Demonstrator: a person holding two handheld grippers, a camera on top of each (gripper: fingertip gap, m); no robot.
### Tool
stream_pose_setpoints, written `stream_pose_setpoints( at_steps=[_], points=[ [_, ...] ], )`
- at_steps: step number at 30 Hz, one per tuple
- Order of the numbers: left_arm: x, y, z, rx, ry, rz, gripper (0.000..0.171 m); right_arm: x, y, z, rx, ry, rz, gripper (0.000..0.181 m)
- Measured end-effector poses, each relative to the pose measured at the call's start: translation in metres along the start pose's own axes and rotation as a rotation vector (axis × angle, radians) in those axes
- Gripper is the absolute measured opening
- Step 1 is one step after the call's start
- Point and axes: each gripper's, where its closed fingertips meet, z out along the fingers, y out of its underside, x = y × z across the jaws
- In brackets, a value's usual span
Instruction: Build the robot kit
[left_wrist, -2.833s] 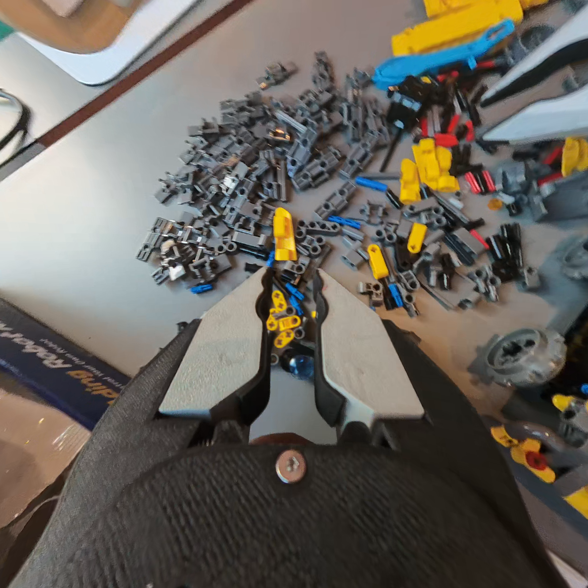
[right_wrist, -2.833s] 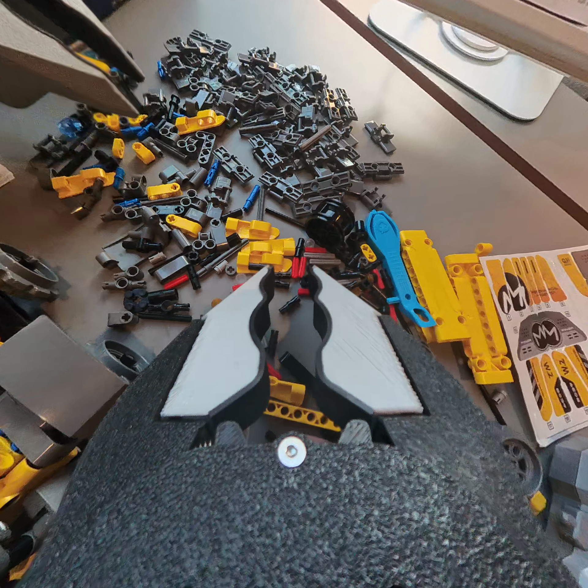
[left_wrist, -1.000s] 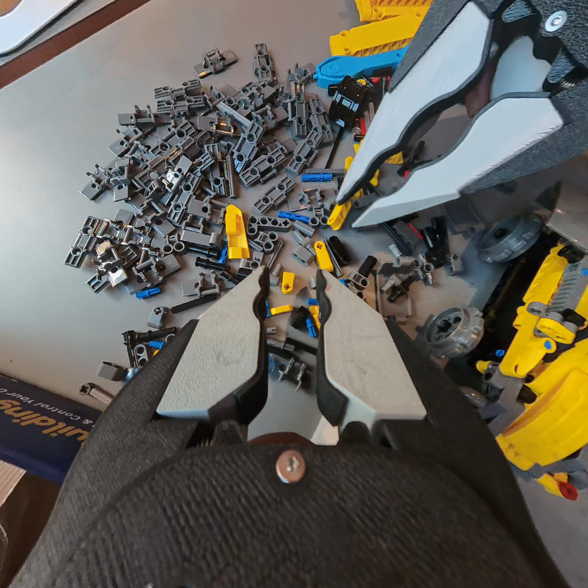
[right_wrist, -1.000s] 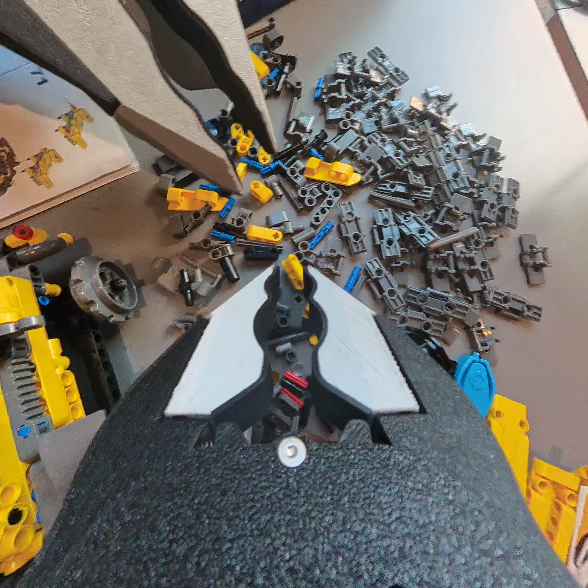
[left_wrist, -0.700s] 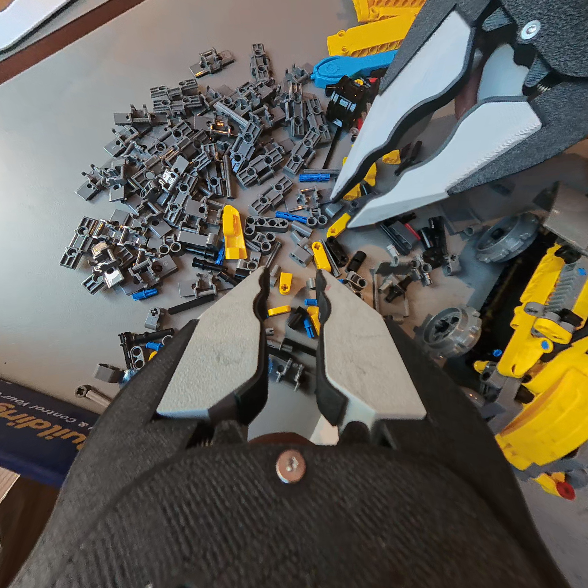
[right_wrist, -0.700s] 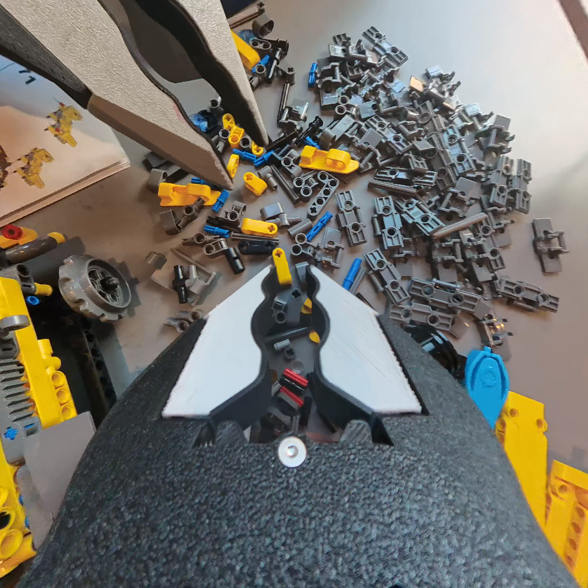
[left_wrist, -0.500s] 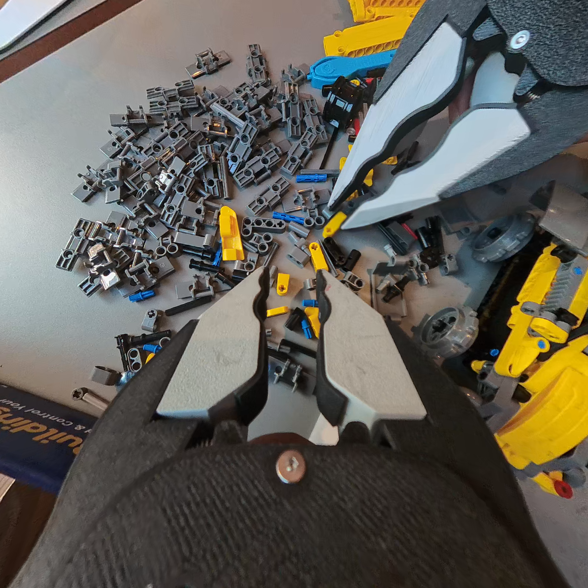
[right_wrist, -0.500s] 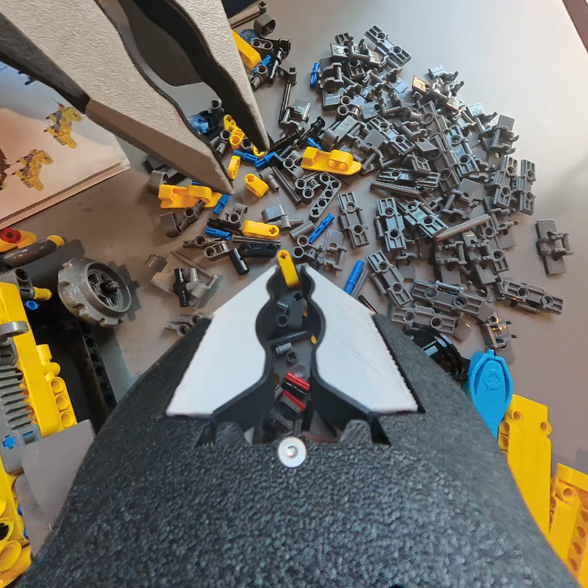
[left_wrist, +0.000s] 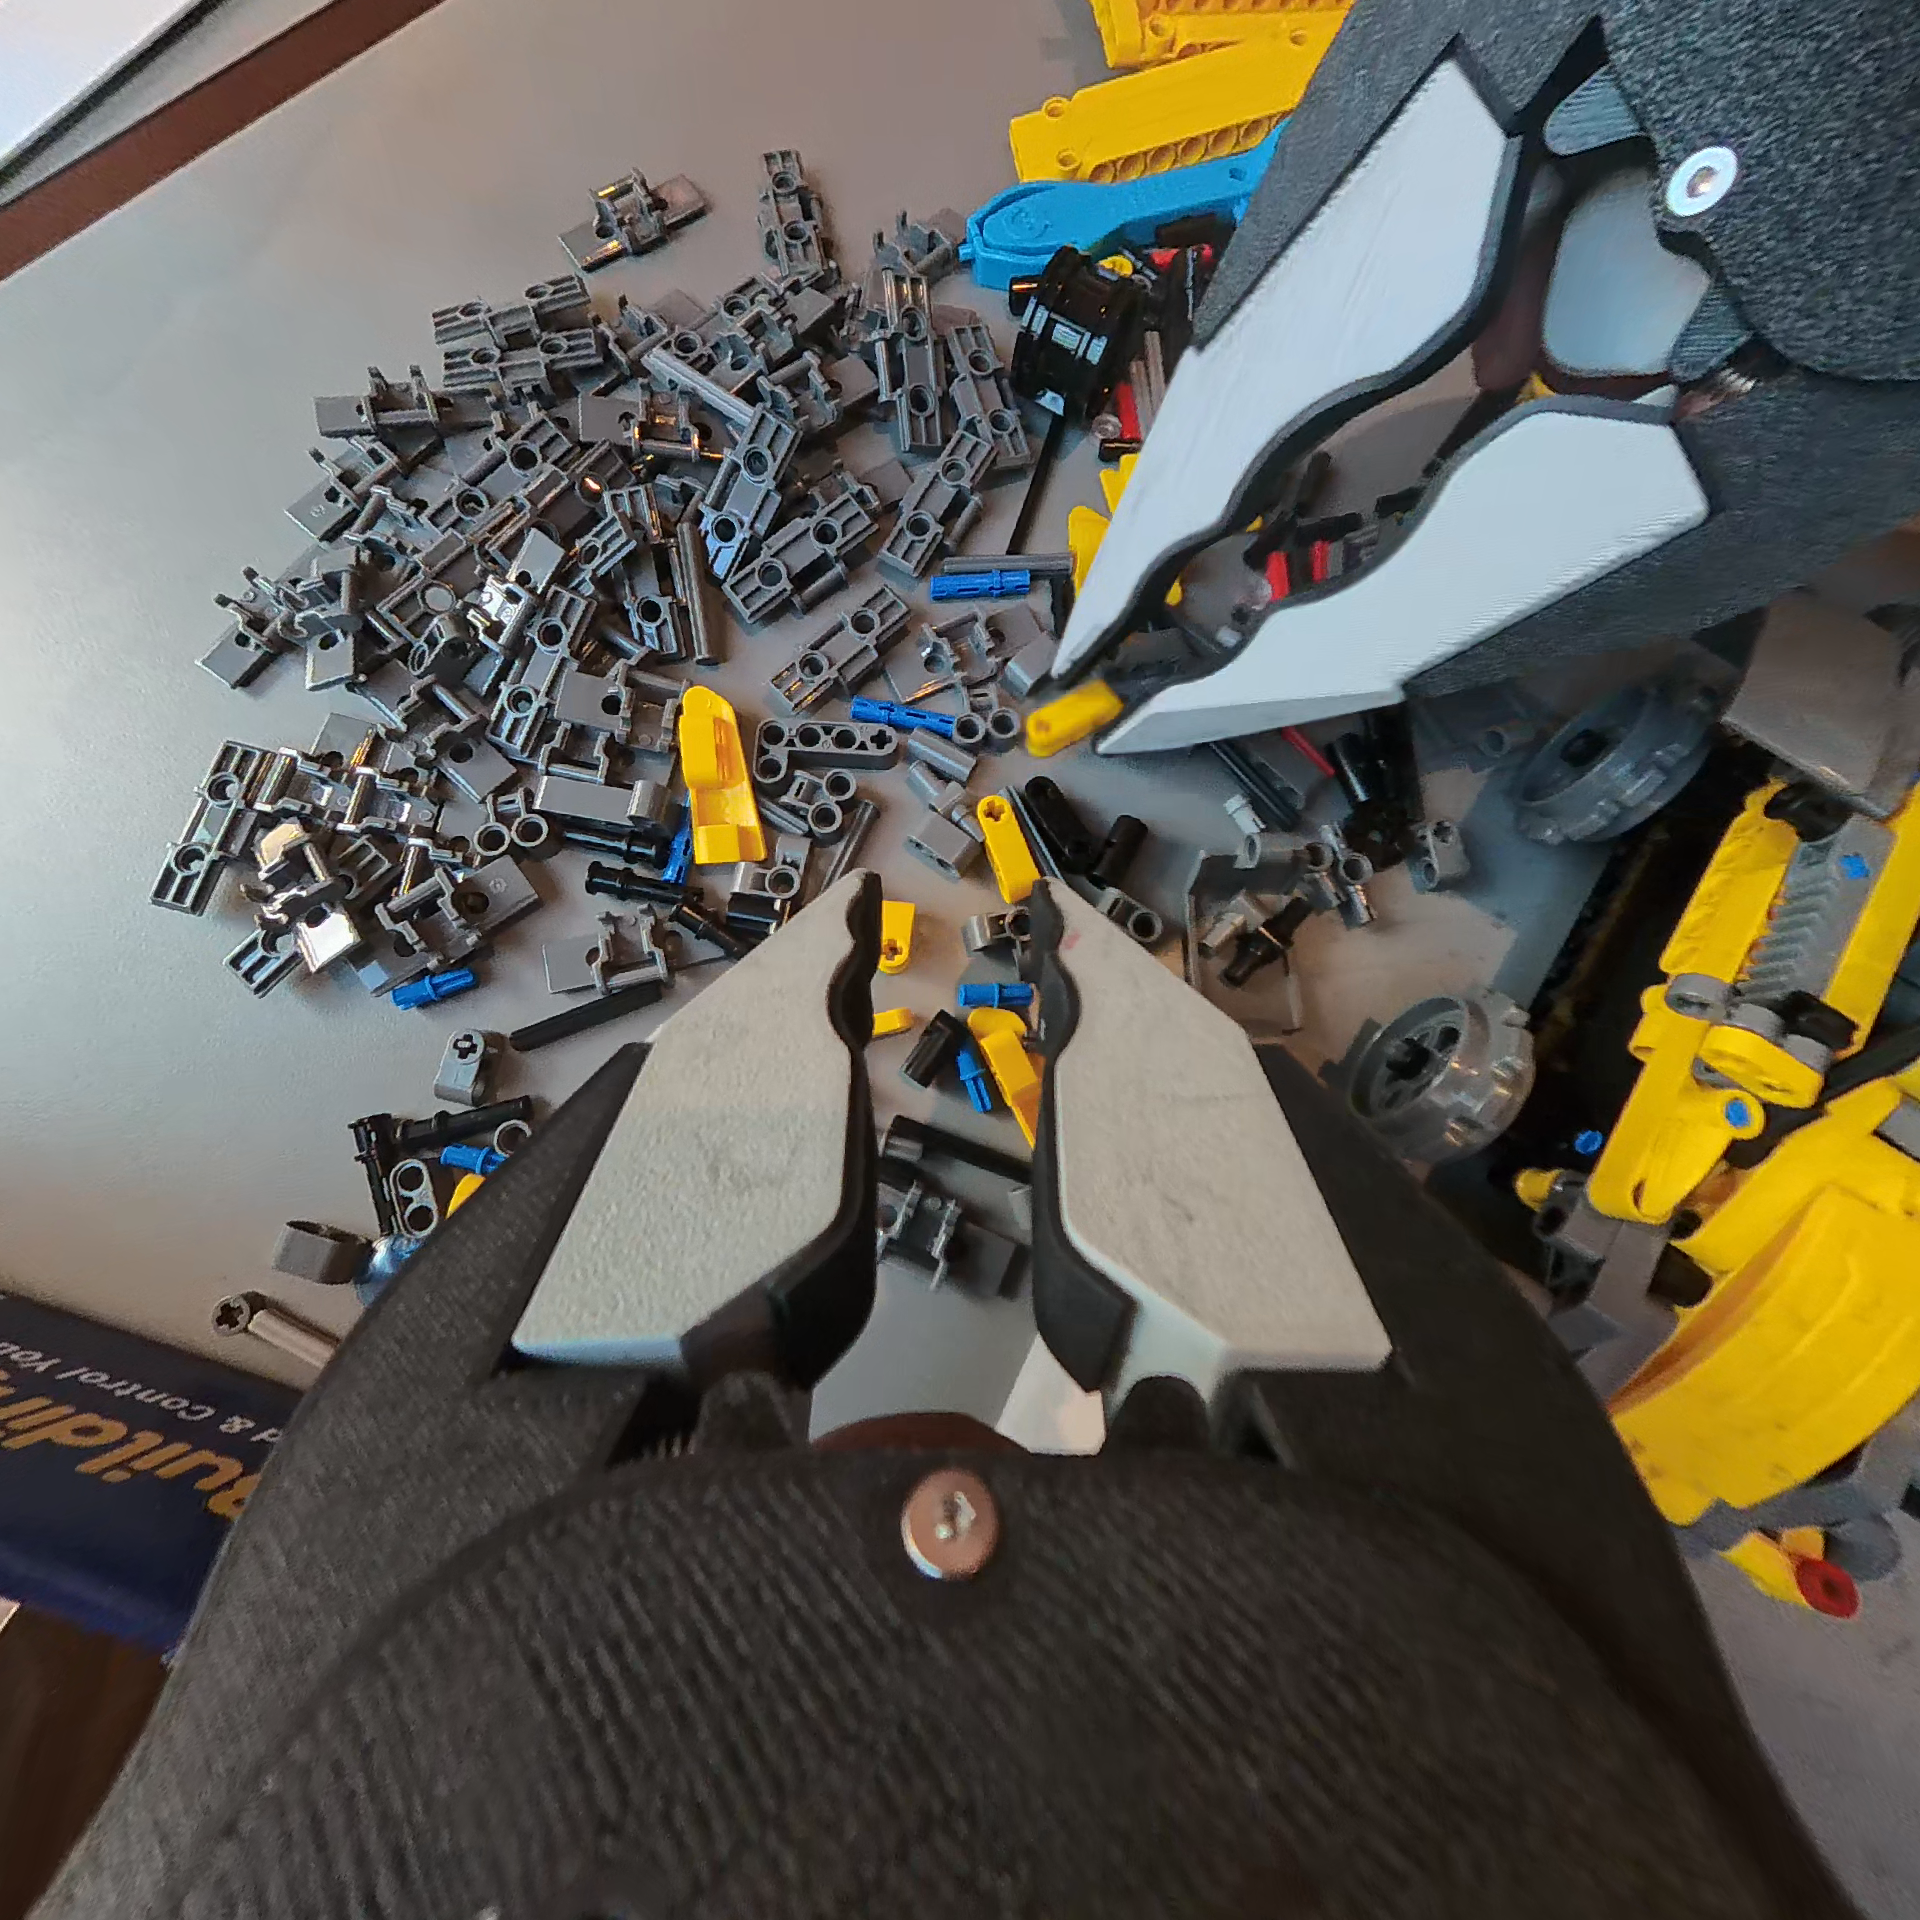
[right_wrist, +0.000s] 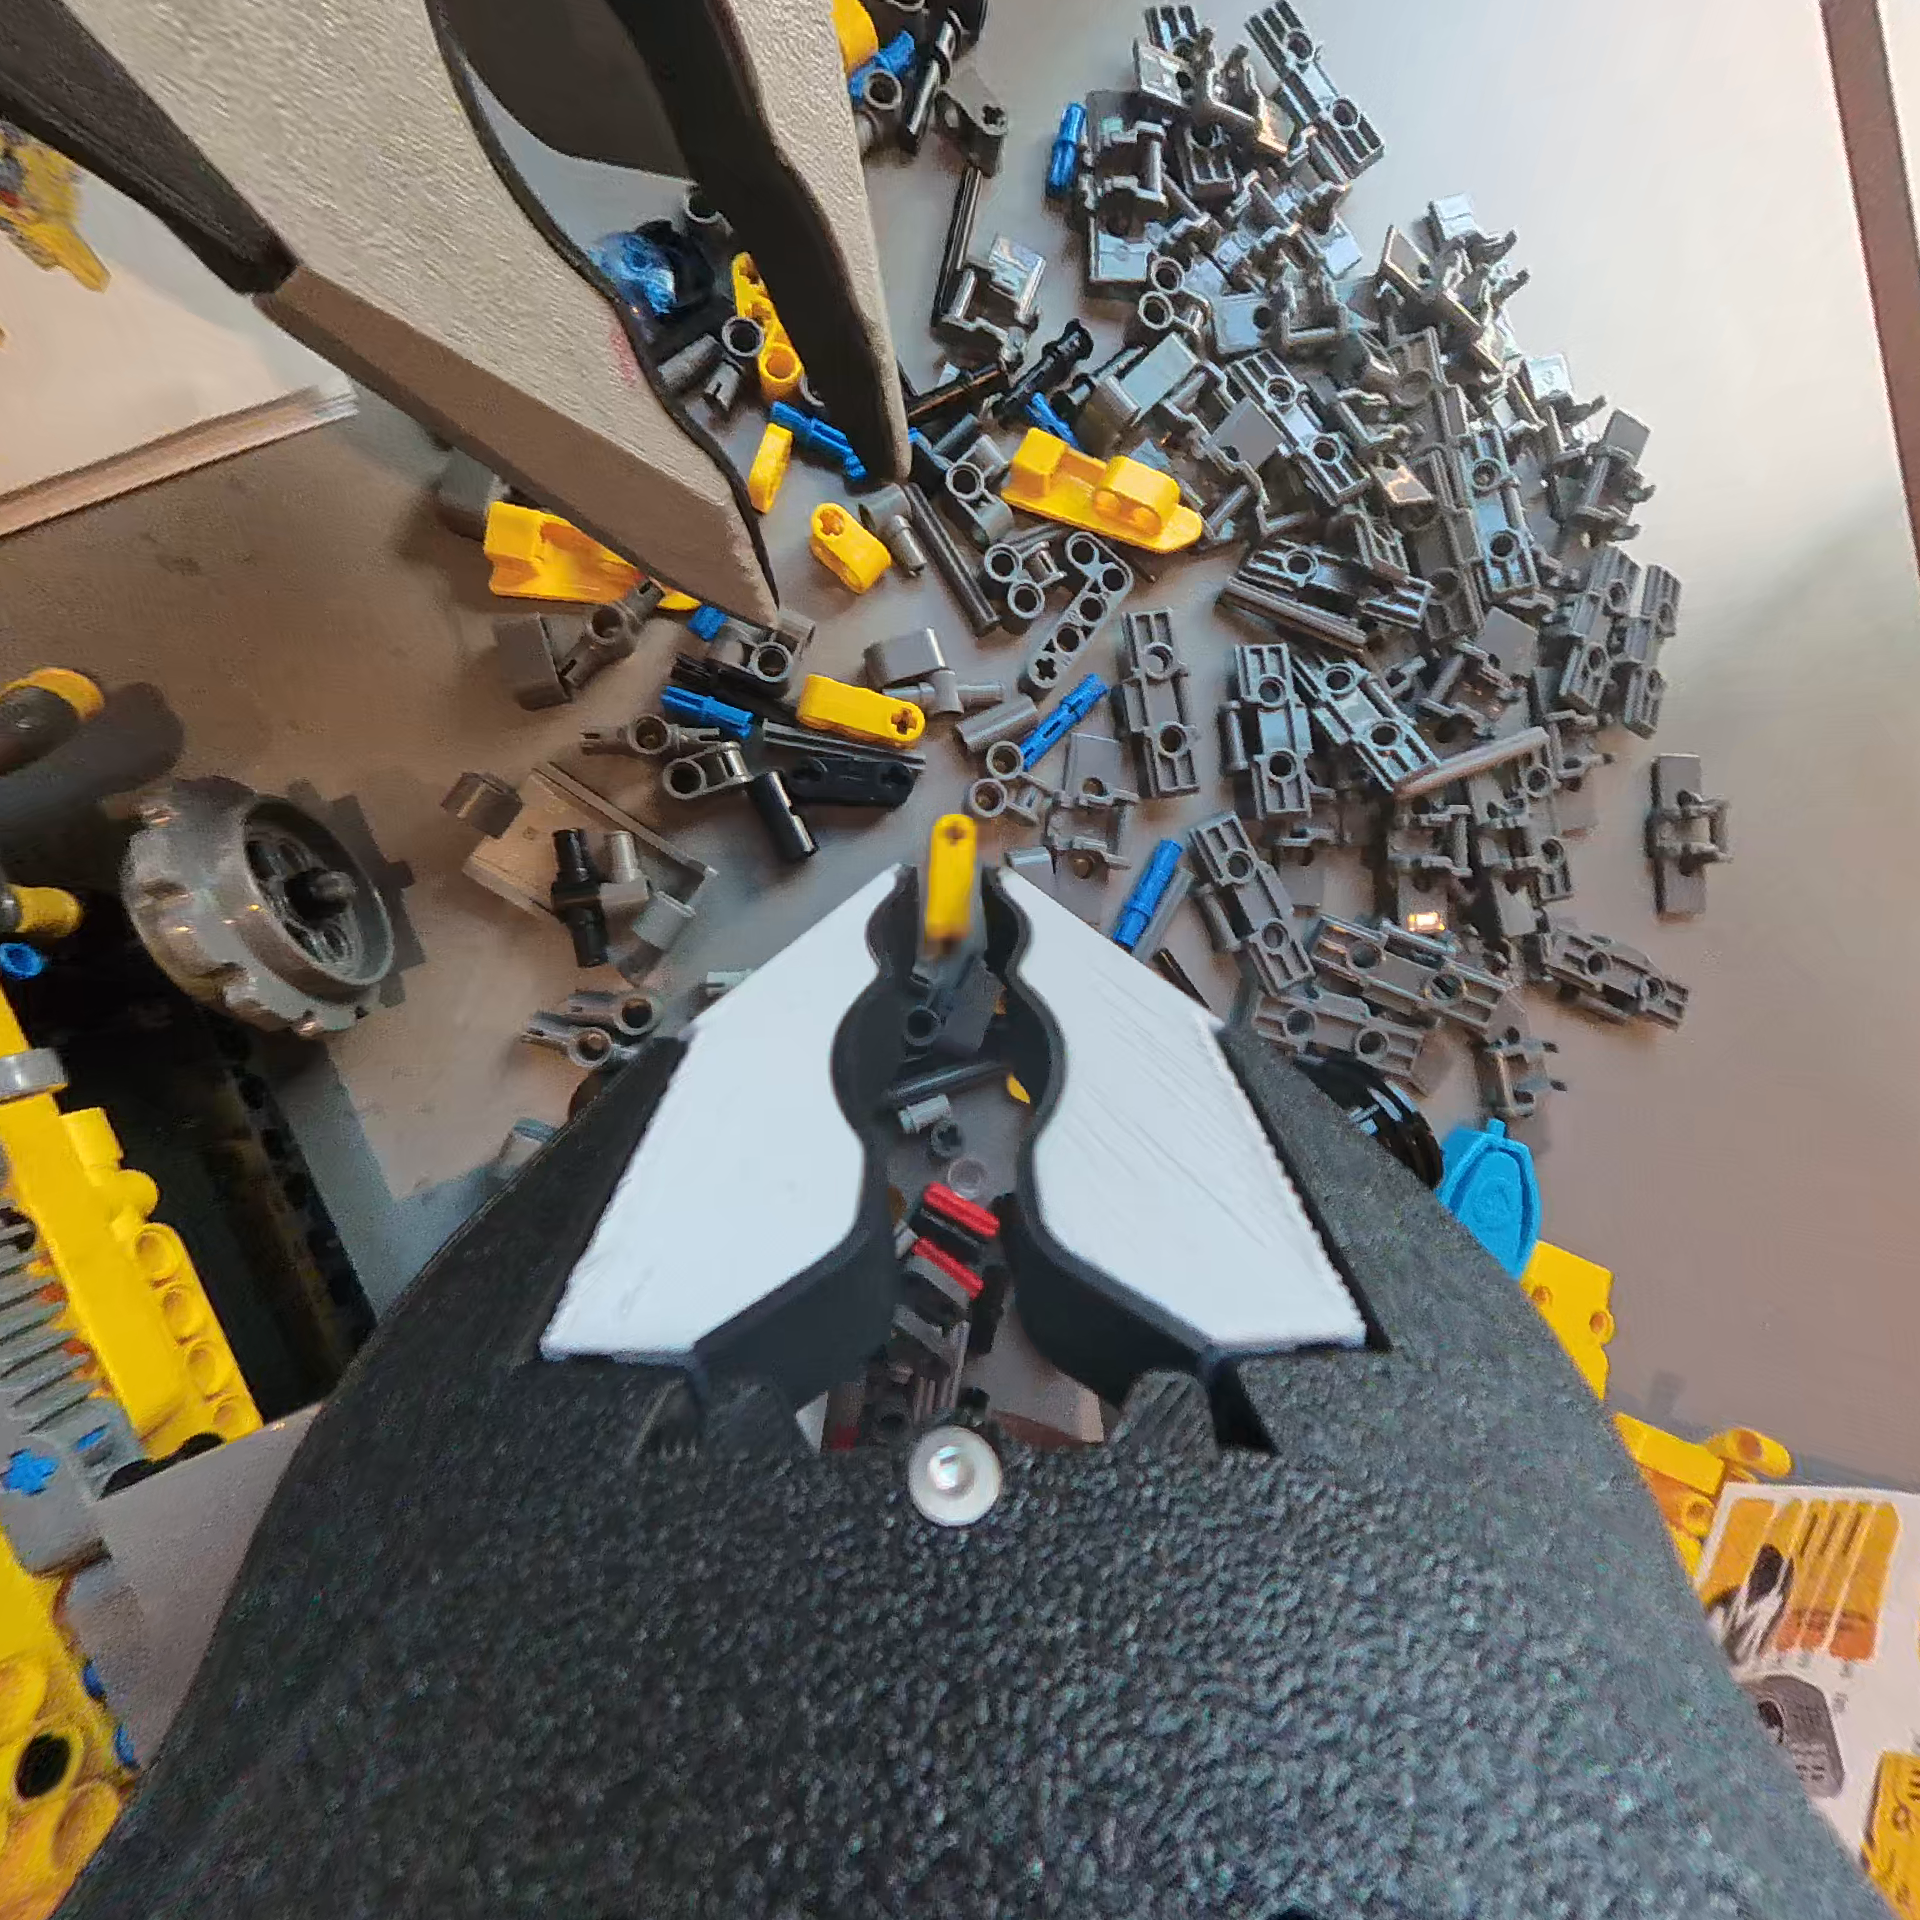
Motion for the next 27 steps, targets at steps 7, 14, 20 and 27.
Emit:
stream_pose_setpoints(
  at_steps=[7, 14, 20, 27],
  points=[
    [0.001, 0.001, 0.002, -0.006, 0.004, -0.002, 0.025, 0.0, 0.003, 0.004, -0.02, -0.026, 0.047, 0.005],
    [0.002, -0.004, -0.003, 0.032, 0.023, 0.015, 0.029, -0.002, -0.016, -0.016, 0.173, -0.127, 0.168, 0.005],
    [0.018, -0.022, -0.016, 0.156, -0.012, 0.314, 0.034, -0.016, -0.027, -0.042, 0.303, -0.326, 0.291, 0.005],
    [0.046, -0.033, -0.024, 0.277, -0.129, 0.674, 0.024, -0.035, -0.04, -0.065, 0.397, -0.556, 0.397, 0.005]
  ],
)
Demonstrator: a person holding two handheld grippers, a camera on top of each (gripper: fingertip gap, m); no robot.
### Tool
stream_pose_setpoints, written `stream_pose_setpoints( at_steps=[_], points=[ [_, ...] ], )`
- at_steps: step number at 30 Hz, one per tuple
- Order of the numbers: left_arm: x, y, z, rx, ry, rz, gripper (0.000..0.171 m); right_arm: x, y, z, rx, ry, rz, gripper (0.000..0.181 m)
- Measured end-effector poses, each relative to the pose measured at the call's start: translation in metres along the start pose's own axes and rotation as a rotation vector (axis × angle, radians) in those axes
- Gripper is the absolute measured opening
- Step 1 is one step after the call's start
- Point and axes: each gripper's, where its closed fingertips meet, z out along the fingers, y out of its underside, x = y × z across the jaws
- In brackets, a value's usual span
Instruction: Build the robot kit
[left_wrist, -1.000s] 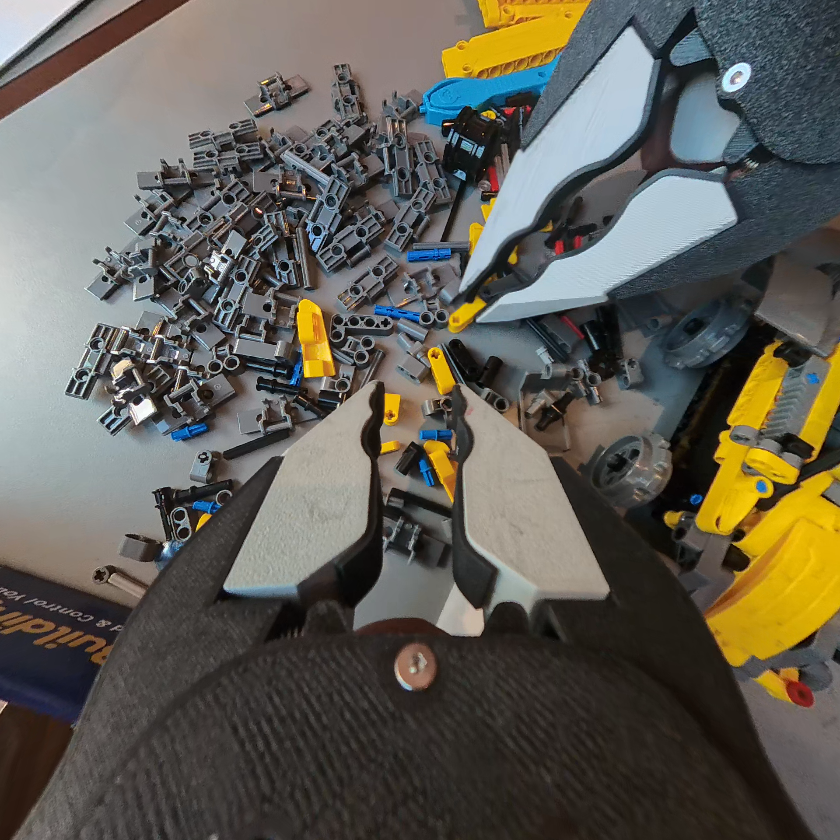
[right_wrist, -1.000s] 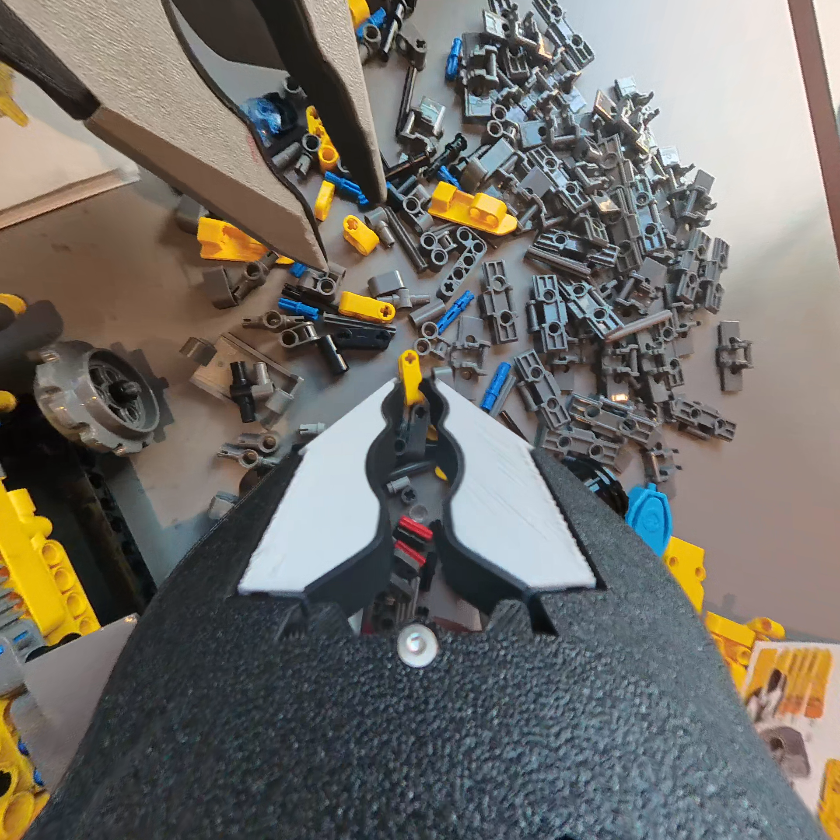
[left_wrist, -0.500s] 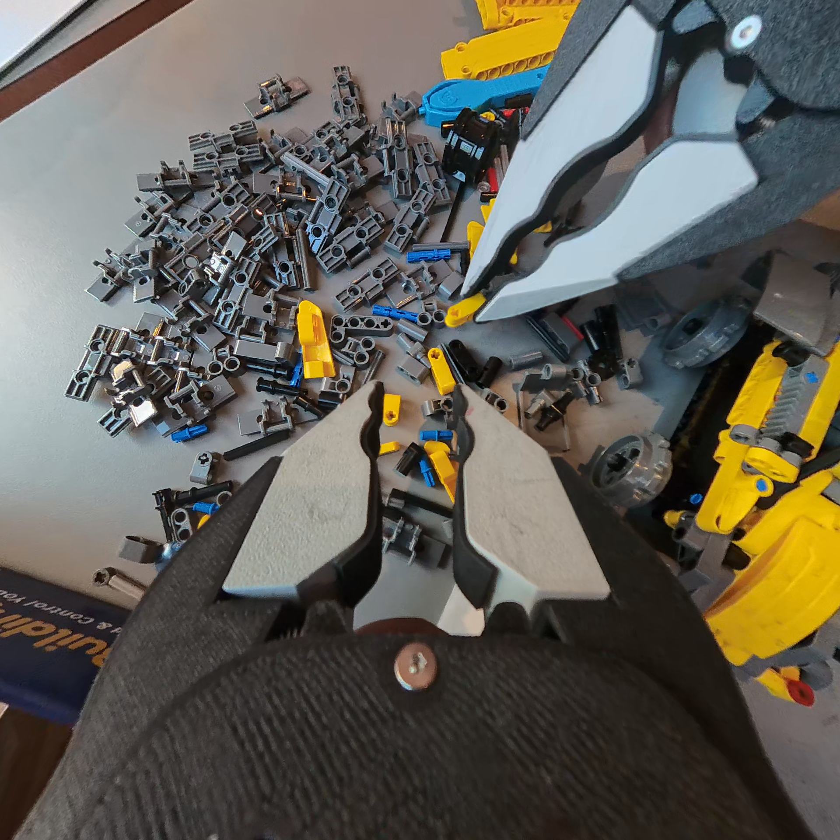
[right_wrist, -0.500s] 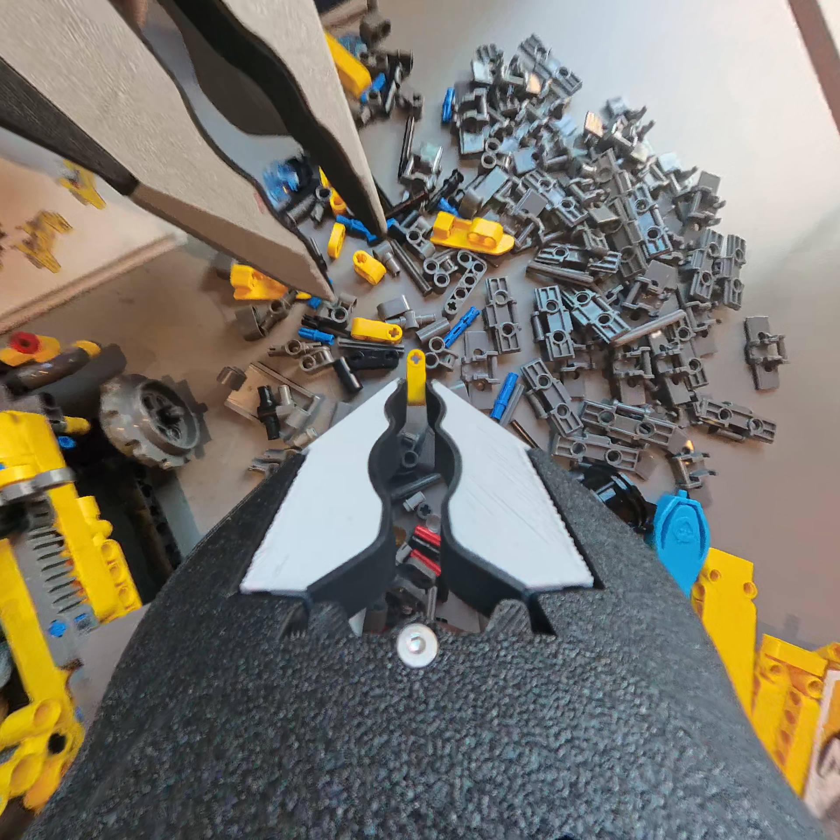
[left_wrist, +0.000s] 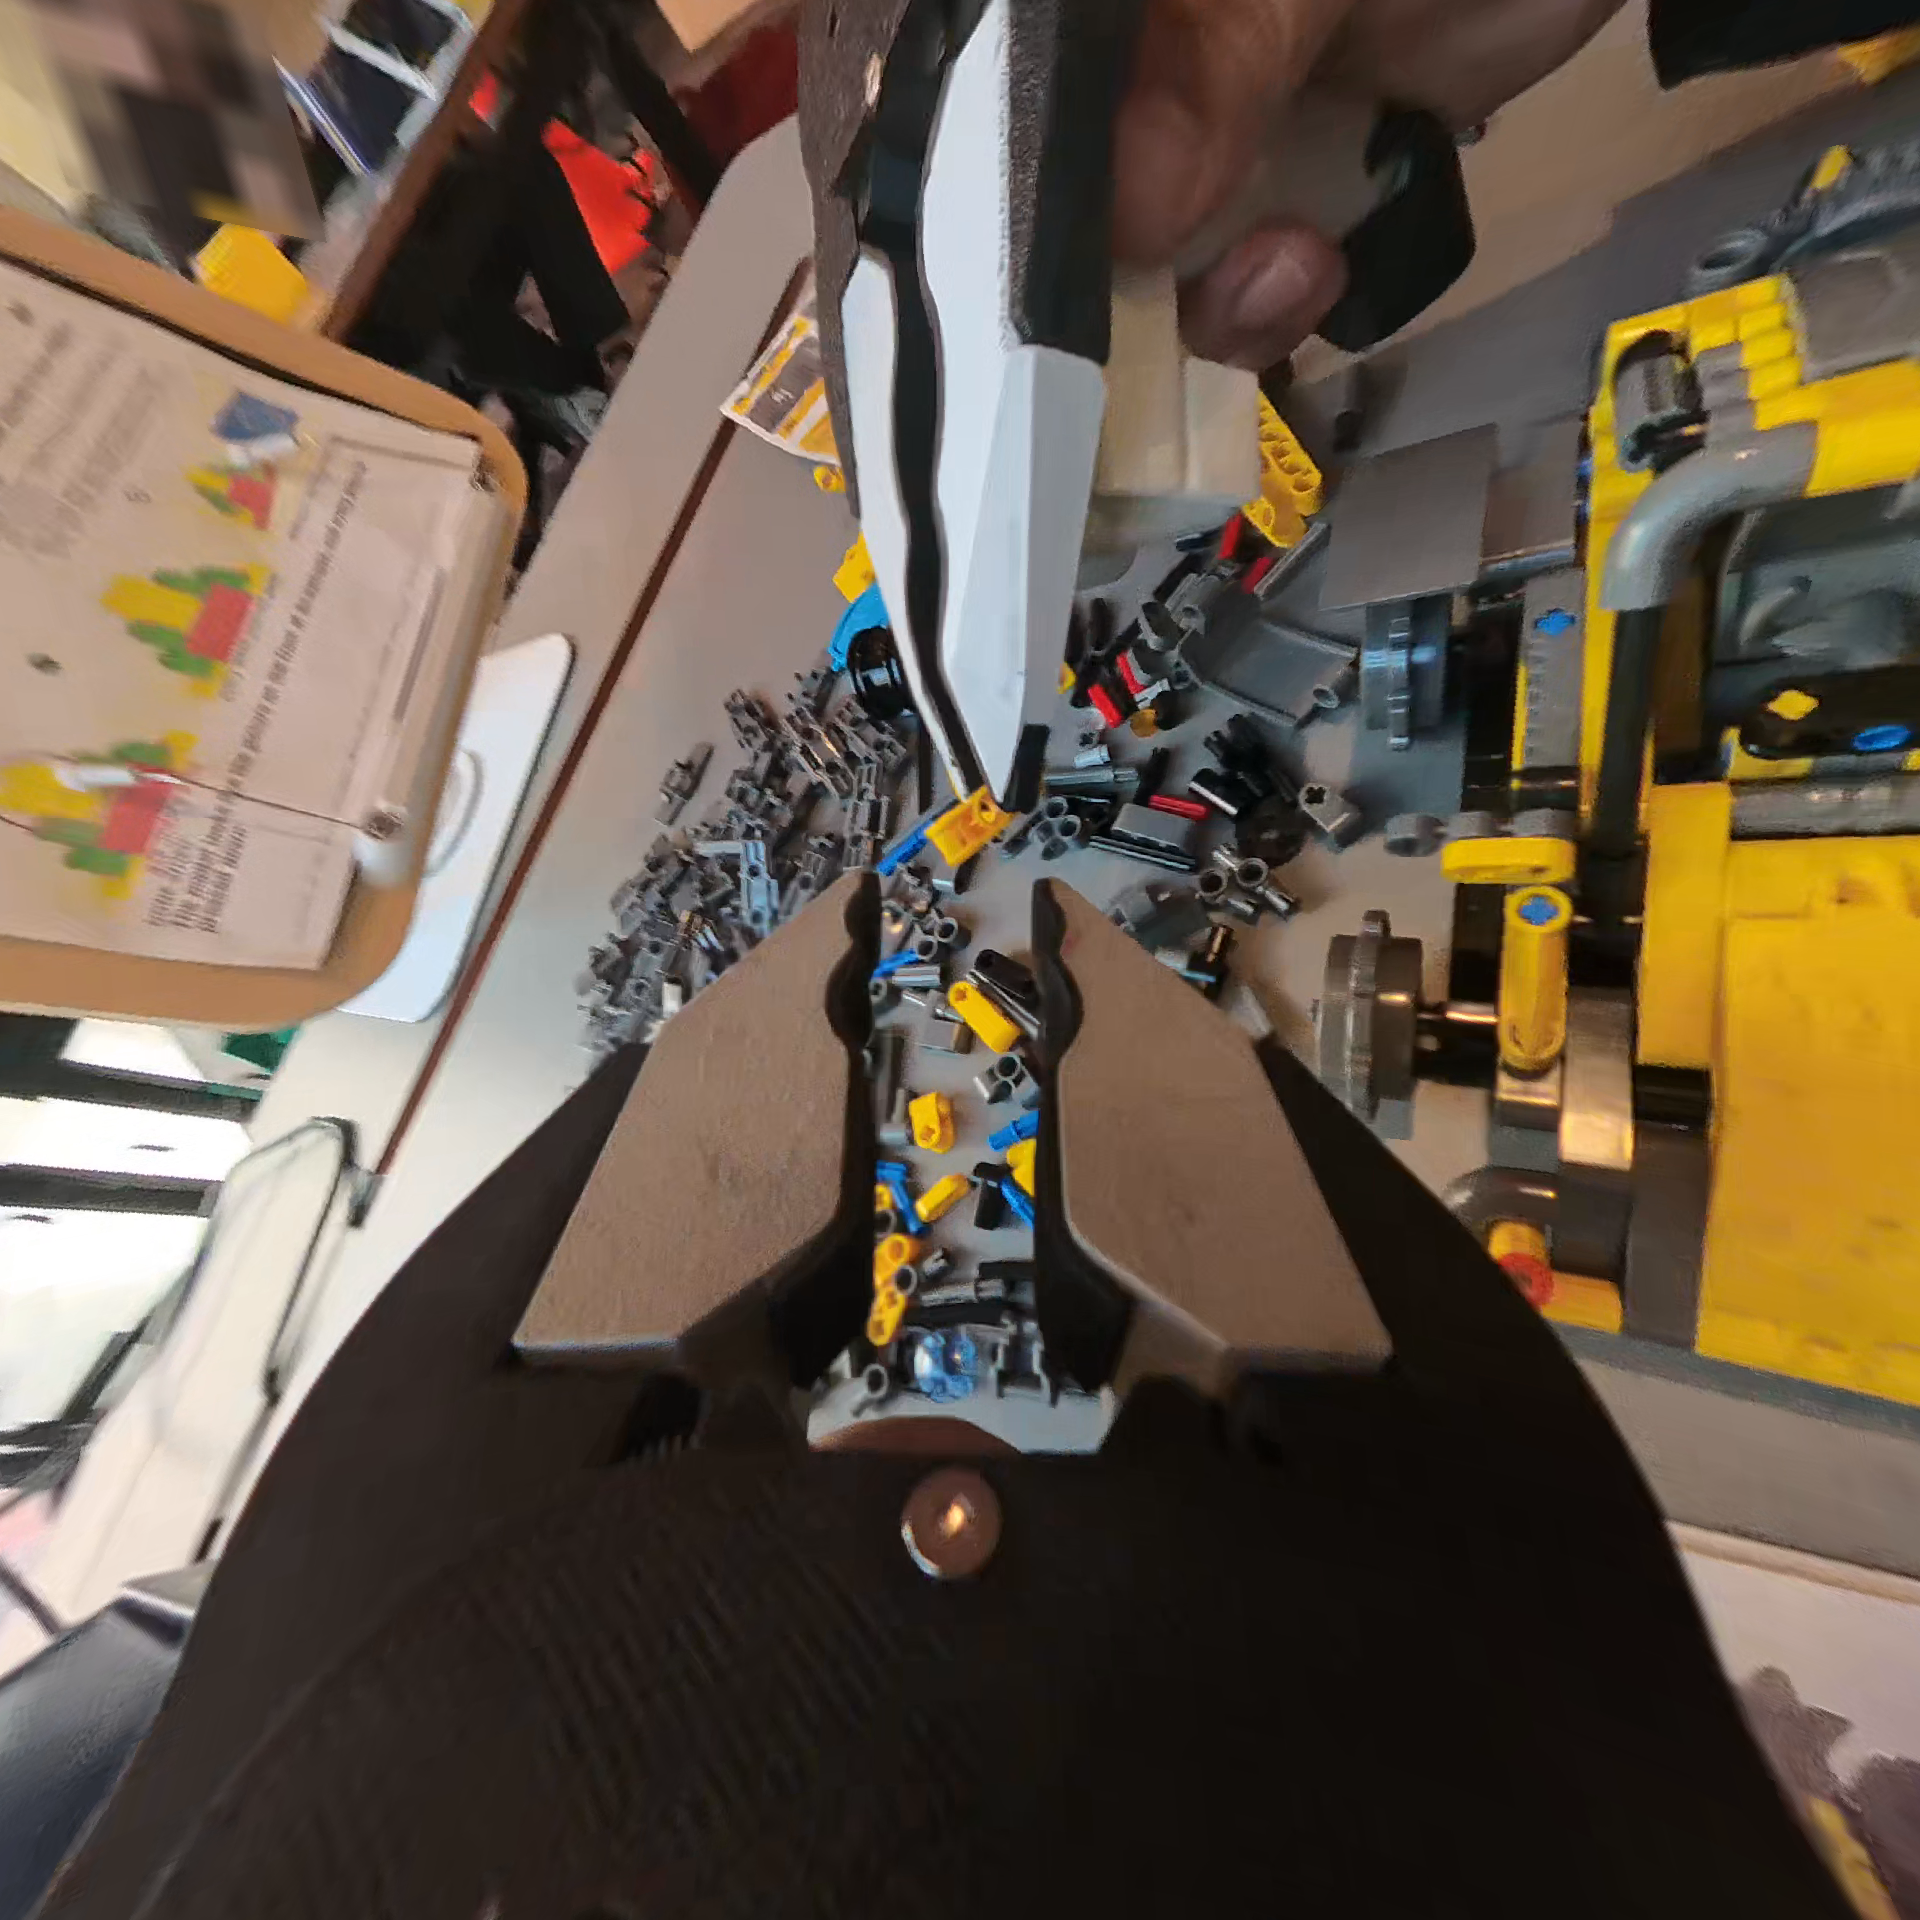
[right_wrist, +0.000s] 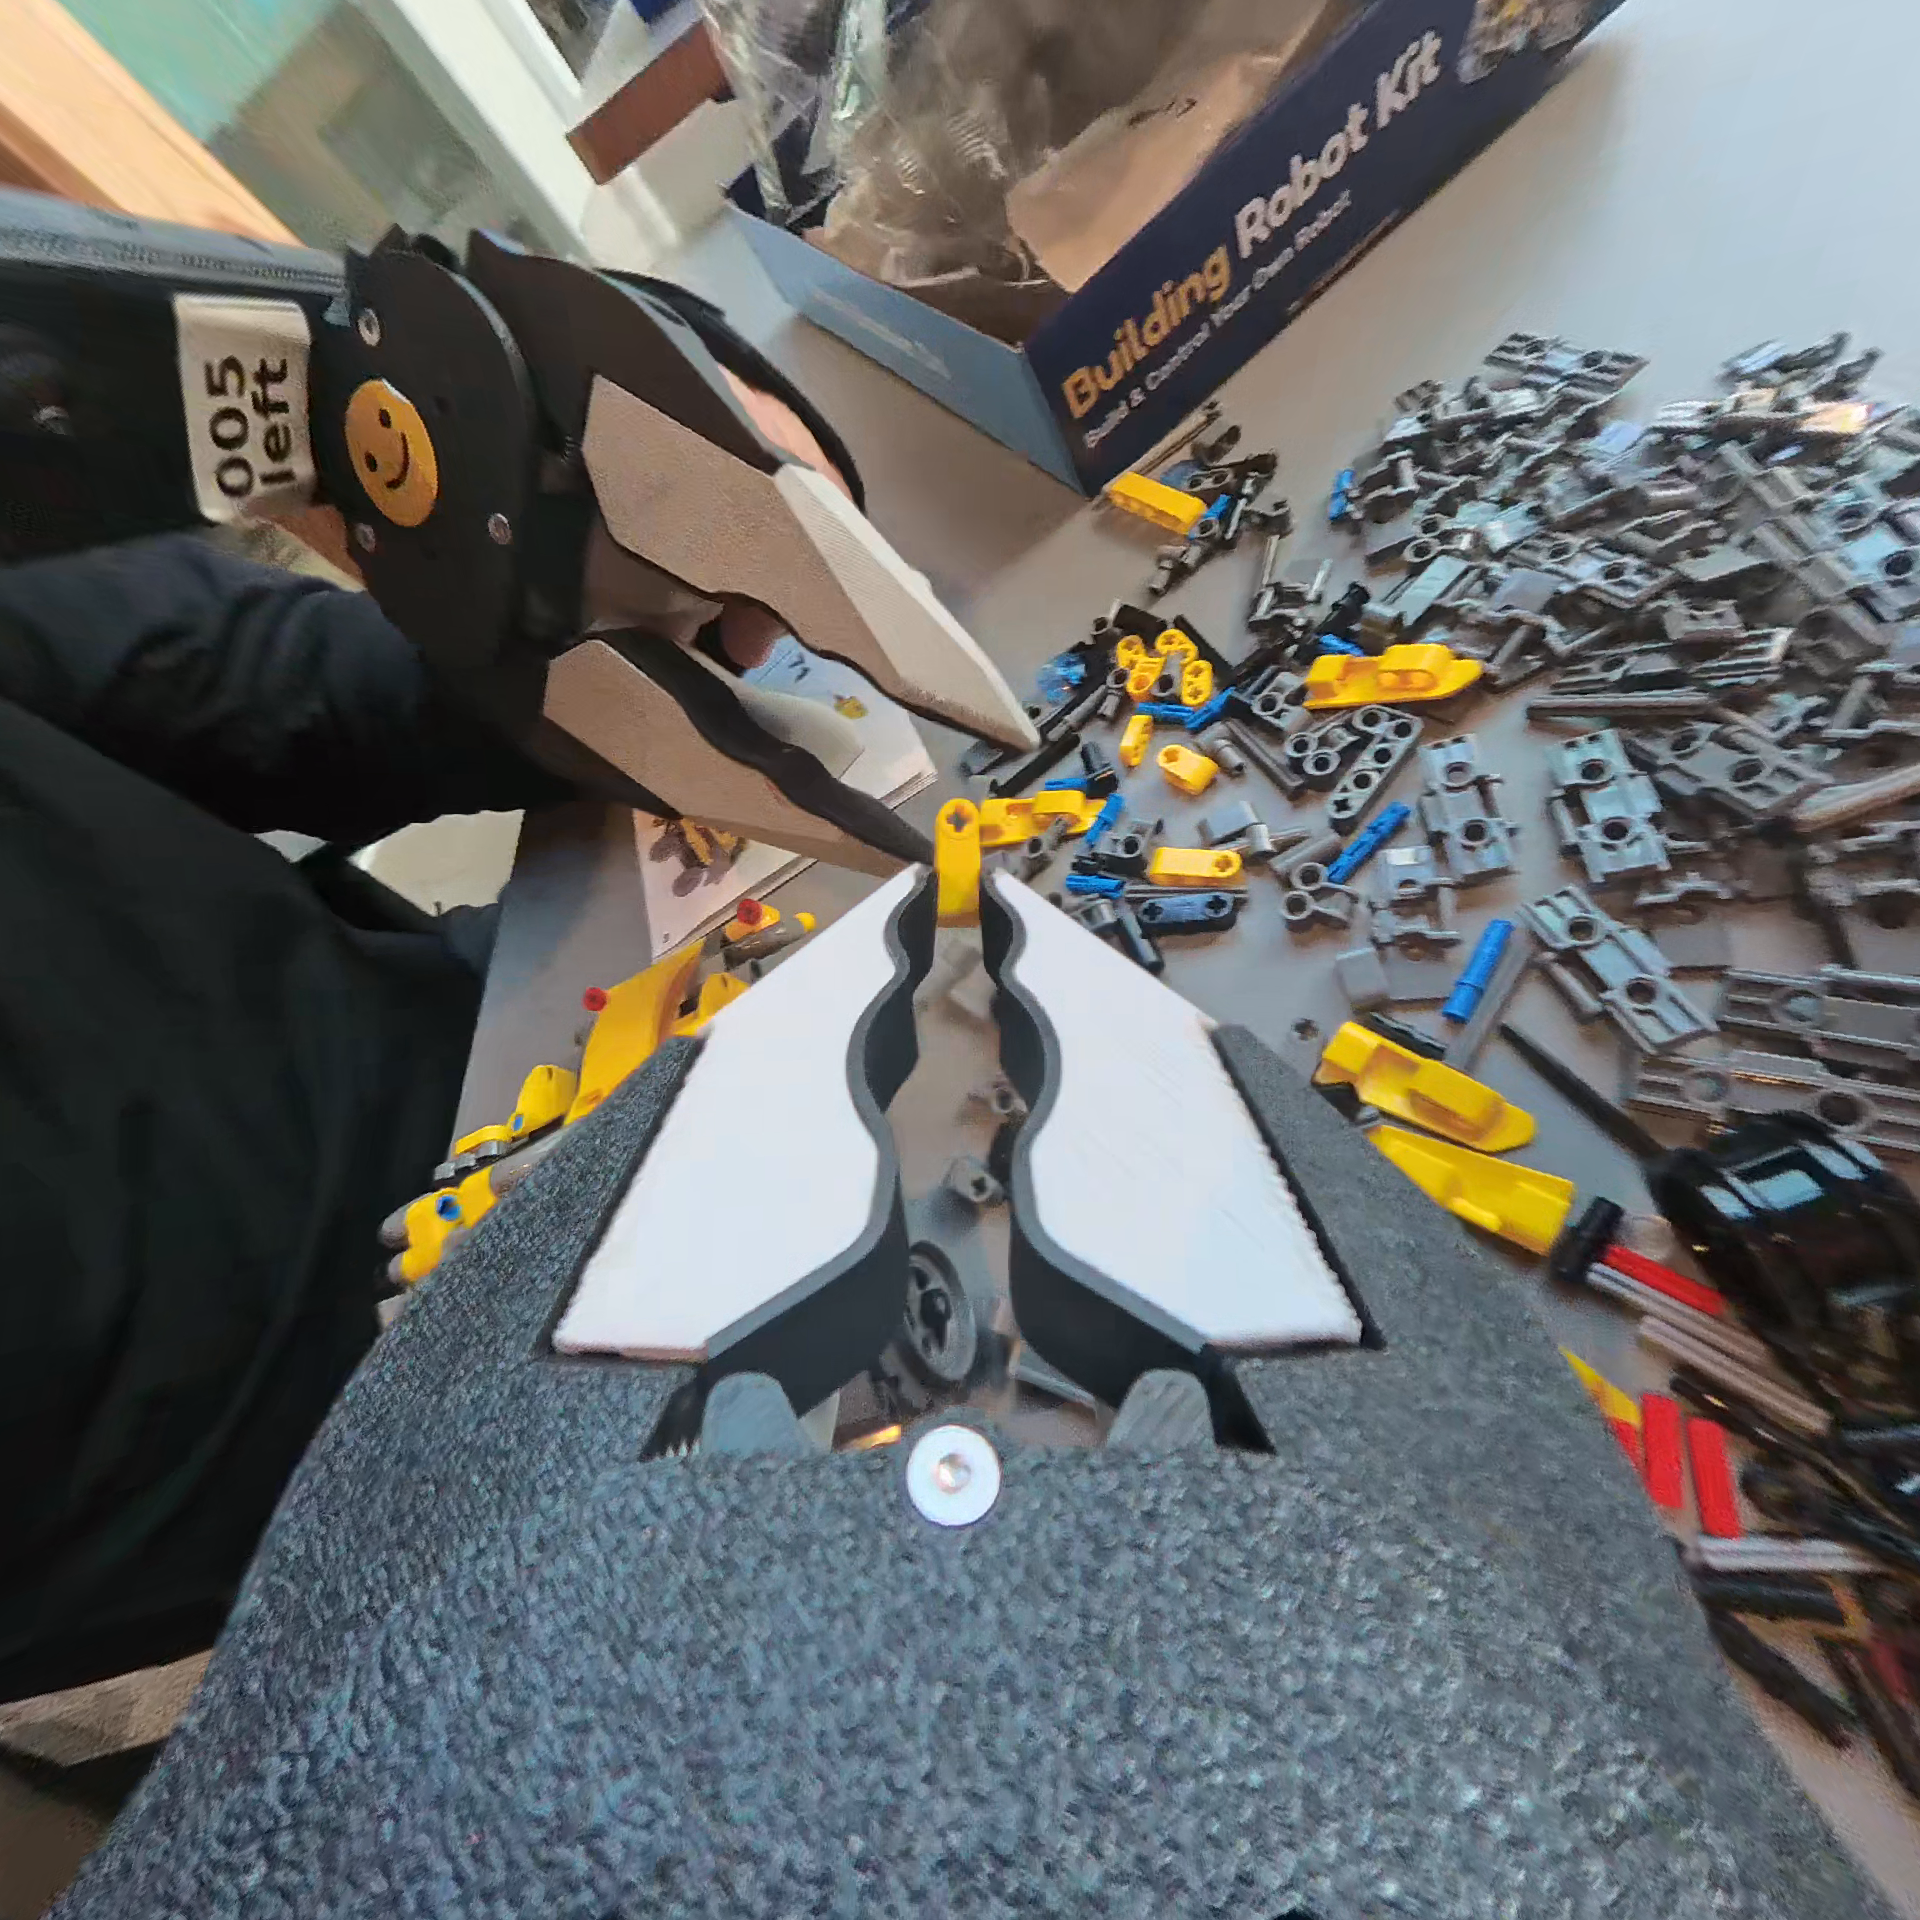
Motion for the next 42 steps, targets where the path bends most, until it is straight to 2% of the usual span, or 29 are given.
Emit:
stream_pose_setpoints(
  at_steps=[2, 5, 9, 14, 20, 25, 27, 30, 33, 37, 42],
  points=[
    [0.0, -0.007, -0.003, 0.032, -0.04, 0.072, 0.024, -0.001, 0.005, 0.002, -0.021, -0.004, 0.009, 0.005],
    [0.008, -0.014, -0.006, 0.065, -0.033, 0.139, 0.015, -0.005, 0.006, 0.004, -0.021, -0.035, 0.023, 0.005],
    [0.012, -0.01, -0.004, 0.043, -0.033, 0.188, 0.008, -0.01, 0.008, 0.003, -0.026, -0.07, 0.04, 0.005],
    [0.011, -0.016, -0.008, 0.066, -0.065, 0.22, 0.007, -0.014, 0.004, -0.001, 0.011, -0.109, 0.055, 0.005],
    [0.0, -0.028, -0.013, 0.116, -0.128, 0.168, 0.007, -0.02, -0.007, -0.009, 0.095, -0.14, 0.037, 0.006],
    [-0.002, -0.024, -0.008, 0.096, -0.122, 0.108, 0.006, -0.011, -0.011, -0.012, 0.082, -0.005, -0.03, 0.005],
    [0.001, -0.028, -0.008, 0.124, -0.09, 0.046, 0.017, -0.011, -0.017, -0.021, 0.097, 0.06, -0.04, 0.005],
    [0.001, -0.03, -0.008, 0.145, -0.032, -0.062, 0.02, -0.01, -0.015, -0.052, 0.107, 0.283, -0.052, 0.005],
    [-0.008, -0.023, -0.007, 0.114, -0.059, -0.098, 0.02, -0.032, 0.012, -0.1, 0.055, 0.483, -0.054, 0.005],
    [-0.014, -0.02, -0.008, 0.084, -0.088, -0.111, 0.016, -0.061, 0.075, -0.17, 0.028, 0.699, 0.056, 0.005],
    [-0.017, -0.019, -0.008, 0.071, -0.106, -0.112, 0.013, -0.066, 0.171, -0.207, 0.005, 0.928, 0.233, 0.005]
  ],
)
